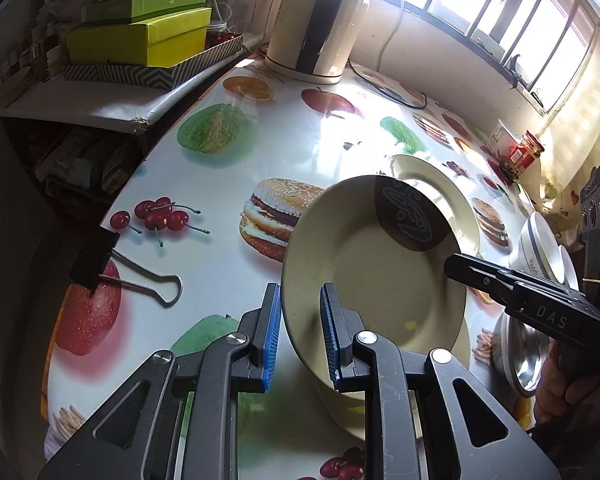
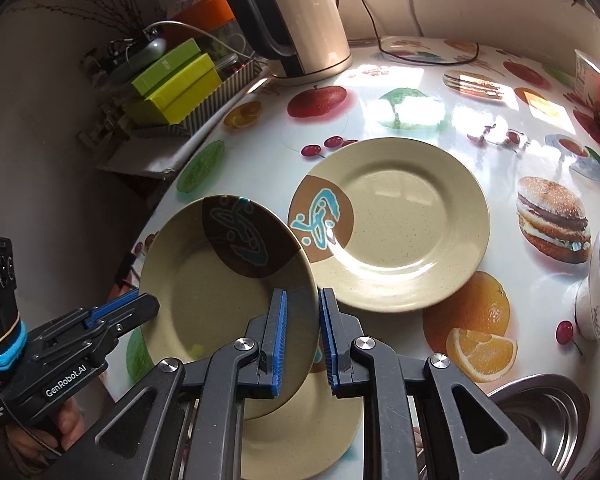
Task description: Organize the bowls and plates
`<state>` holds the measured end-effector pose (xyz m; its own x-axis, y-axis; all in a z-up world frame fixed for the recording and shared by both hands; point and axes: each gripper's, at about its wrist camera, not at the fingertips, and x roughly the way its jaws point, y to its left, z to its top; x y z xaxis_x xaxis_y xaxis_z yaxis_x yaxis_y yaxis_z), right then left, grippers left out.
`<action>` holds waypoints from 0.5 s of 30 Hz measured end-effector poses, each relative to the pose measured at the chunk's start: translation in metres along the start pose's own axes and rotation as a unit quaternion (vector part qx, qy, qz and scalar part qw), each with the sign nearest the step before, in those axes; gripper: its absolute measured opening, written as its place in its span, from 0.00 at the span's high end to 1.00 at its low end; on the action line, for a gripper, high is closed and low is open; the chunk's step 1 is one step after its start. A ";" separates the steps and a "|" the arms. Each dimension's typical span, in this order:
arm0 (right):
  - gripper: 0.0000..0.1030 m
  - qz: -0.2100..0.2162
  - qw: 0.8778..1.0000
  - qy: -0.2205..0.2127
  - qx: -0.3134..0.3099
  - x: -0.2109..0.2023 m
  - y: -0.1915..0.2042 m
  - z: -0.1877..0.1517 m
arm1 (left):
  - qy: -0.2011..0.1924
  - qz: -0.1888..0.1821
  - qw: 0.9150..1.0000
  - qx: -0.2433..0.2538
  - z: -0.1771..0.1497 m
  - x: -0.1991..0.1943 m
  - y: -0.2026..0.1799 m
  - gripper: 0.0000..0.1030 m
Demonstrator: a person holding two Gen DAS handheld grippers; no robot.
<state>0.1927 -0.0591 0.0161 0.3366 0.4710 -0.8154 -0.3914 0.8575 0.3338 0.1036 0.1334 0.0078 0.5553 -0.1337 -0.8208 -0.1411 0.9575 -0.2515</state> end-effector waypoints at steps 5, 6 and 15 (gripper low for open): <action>0.84 -0.007 1.000 0.006 0.005 -0.003 -0.004 -0.011 | 0.010 -0.002 1.000 0.003 -0.008 0.004 -0.004 0.80; 0.84 -0.007 1.000 0.008 0.005 -0.004 -0.005 -0.013 | 0.012 -0.003 1.000 0.003 -0.009 0.004 -0.004 0.80; 0.84 -0.012 1.000 0.017 0.017 -0.009 -0.013 -0.026 | 0.024 -0.008 1.000 0.010 -0.018 0.007 -0.010 0.80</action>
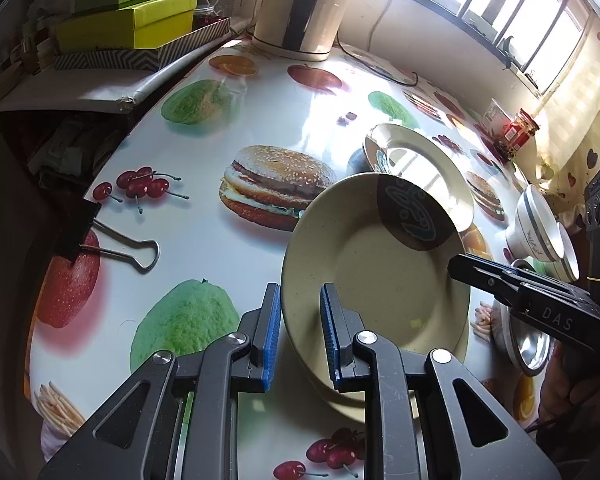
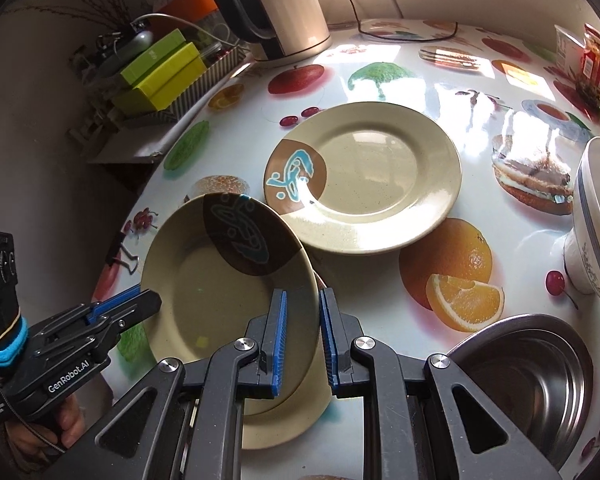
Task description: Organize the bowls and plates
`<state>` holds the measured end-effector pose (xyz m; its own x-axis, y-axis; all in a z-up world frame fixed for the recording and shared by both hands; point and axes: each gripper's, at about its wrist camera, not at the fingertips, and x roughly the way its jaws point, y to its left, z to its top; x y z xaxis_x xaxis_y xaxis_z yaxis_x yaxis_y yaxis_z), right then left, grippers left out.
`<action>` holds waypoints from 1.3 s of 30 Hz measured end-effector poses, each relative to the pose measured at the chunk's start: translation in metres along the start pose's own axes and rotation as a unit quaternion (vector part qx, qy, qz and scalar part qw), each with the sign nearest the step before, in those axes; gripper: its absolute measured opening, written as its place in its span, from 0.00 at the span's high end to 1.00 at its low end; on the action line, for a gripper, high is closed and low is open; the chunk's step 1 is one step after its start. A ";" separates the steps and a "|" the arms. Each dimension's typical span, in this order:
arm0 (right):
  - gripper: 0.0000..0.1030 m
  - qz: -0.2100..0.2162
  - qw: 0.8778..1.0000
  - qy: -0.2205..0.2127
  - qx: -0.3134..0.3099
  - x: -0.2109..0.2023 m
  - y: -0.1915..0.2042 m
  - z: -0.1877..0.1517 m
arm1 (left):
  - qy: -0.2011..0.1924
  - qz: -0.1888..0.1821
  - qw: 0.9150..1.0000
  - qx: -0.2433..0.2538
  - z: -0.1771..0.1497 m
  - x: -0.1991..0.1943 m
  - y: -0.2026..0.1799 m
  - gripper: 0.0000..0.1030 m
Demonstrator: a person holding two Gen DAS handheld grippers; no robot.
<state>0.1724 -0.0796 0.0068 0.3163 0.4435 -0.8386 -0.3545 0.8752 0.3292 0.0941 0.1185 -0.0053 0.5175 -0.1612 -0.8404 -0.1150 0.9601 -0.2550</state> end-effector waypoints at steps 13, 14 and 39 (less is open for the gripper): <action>0.84 -0.006 1.000 0.007 0.009 -0.004 -0.003 -0.011 | 0.010 0.003 1.000 0.010 -0.007 0.001 -0.007 0.80; 0.84 -0.007 1.000 0.007 0.008 -0.005 -0.003 -0.012 | 0.011 0.004 1.000 0.010 -0.007 0.001 -0.007 0.80; 0.83 -0.012 1.000 0.002 0.015 -0.008 -0.005 -0.019 | 0.013 0.009 1.000 0.011 -0.009 0.002 -0.008 0.80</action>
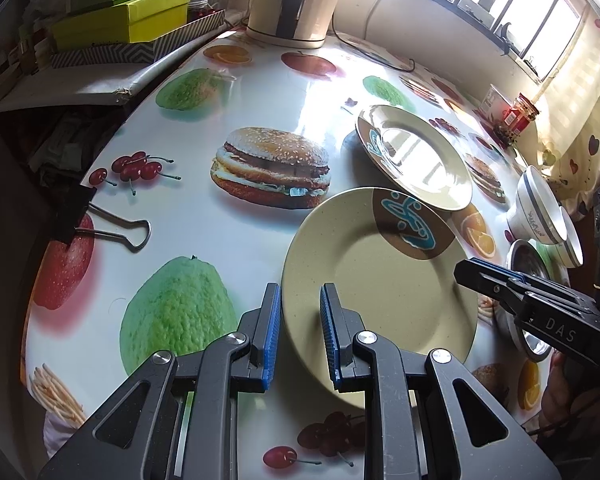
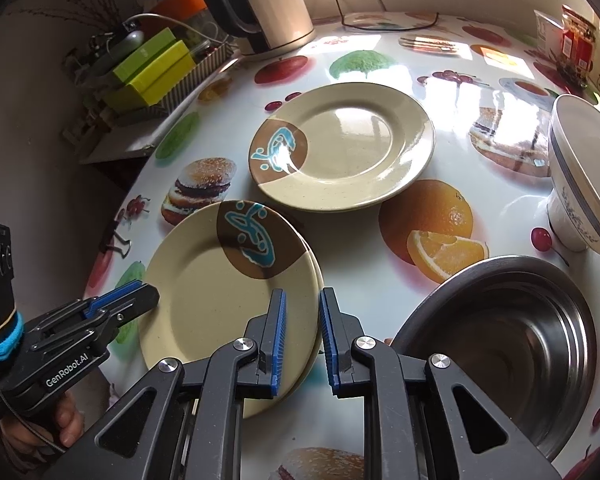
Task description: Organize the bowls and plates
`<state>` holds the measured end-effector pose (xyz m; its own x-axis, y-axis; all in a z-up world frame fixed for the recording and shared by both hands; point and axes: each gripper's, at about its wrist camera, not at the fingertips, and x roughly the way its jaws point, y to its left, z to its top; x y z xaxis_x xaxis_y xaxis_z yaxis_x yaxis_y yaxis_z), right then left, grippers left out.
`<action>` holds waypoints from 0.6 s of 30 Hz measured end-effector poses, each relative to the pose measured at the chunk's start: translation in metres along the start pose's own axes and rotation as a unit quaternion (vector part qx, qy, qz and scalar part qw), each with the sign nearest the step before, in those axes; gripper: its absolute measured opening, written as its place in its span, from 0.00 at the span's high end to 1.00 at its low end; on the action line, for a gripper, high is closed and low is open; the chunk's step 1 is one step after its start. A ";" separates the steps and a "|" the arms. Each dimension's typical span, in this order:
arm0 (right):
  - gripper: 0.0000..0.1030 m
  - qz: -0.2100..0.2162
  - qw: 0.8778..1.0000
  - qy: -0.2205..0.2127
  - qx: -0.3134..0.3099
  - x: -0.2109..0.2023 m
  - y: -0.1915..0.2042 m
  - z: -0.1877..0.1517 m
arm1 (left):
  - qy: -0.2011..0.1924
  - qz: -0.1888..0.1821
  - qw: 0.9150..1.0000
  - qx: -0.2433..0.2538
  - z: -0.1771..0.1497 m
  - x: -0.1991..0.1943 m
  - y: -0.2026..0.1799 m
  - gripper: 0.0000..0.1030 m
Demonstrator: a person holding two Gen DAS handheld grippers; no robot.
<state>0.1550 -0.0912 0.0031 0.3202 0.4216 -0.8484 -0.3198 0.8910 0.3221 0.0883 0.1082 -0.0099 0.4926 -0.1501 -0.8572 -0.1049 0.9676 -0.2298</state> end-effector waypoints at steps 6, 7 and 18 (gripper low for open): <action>0.69 -0.013 1.000 -0.011 0.009 -0.005 -0.006 0.004 | -0.008 0.008 1.000 -0.001 0.006 -0.004 0.001 0.80; 0.66 -0.013 1.000 -0.014 0.011 -0.006 -0.007 0.006 | -0.011 0.008 1.000 0.000 0.007 -0.005 0.002 0.78; 0.59 -0.026 0.998 -0.053 0.014 -0.028 -0.016 0.038 | -0.030 -0.012 0.999 0.010 0.049 -0.005 -0.008 0.68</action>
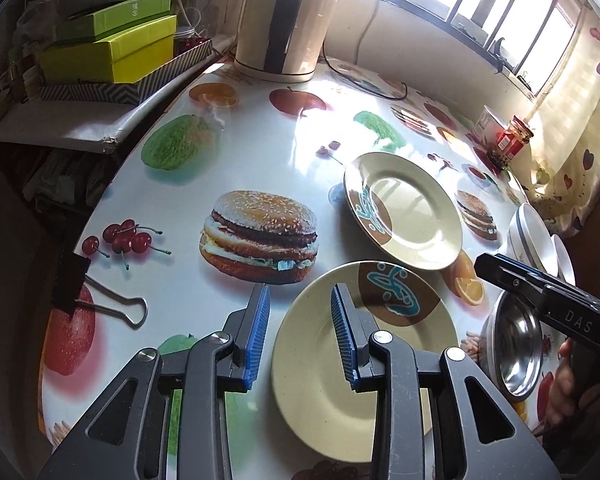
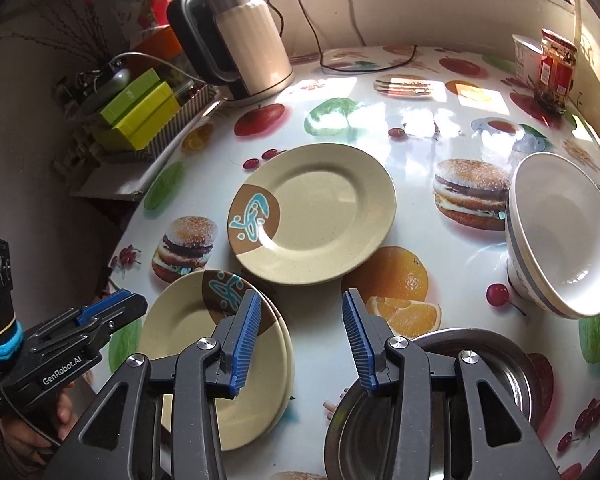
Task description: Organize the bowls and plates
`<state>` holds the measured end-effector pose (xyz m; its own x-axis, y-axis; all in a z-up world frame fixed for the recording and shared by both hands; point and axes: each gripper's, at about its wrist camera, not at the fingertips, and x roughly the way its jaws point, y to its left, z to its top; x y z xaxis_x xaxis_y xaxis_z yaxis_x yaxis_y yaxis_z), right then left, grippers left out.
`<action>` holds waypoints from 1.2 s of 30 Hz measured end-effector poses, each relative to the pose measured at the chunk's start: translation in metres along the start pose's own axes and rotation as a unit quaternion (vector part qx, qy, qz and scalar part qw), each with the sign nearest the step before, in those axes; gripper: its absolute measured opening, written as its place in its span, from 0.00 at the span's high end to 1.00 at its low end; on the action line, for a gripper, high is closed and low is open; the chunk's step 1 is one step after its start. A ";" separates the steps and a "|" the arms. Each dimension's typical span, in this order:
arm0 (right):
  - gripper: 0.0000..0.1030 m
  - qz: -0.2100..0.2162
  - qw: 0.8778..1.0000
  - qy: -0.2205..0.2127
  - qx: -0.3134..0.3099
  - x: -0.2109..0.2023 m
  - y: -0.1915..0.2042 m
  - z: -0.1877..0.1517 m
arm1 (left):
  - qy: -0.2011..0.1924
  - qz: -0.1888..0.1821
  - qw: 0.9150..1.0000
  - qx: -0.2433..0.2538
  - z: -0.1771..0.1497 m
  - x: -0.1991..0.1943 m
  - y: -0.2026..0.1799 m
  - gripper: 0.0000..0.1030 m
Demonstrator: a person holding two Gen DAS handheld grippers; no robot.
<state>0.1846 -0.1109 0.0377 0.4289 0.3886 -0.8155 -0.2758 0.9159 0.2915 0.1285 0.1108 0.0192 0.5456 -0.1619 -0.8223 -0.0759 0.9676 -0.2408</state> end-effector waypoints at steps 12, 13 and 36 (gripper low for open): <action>0.58 -0.030 0.999 -0.010 0.034 0.021 -0.033 0.052 | 0.014 -0.013 1.000 0.017 0.056 0.036 -0.018 0.68; 0.58 -0.031 0.999 -0.008 0.034 0.024 -0.034 0.055 | 0.016 -0.012 1.000 0.022 0.059 0.040 -0.020 0.68; 0.58 -0.035 0.998 0.028 0.042 0.072 -0.051 0.077 | 0.062 -0.034 0.997 0.017 0.079 0.088 -0.026 0.68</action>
<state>0.2961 -0.1221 0.0029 0.3960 0.3187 -0.8612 -0.1733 0.9469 0.2708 0.2443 0.0865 -0.0057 0.4405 -0.2475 -0.8630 -0.0132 0.9593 -0.2819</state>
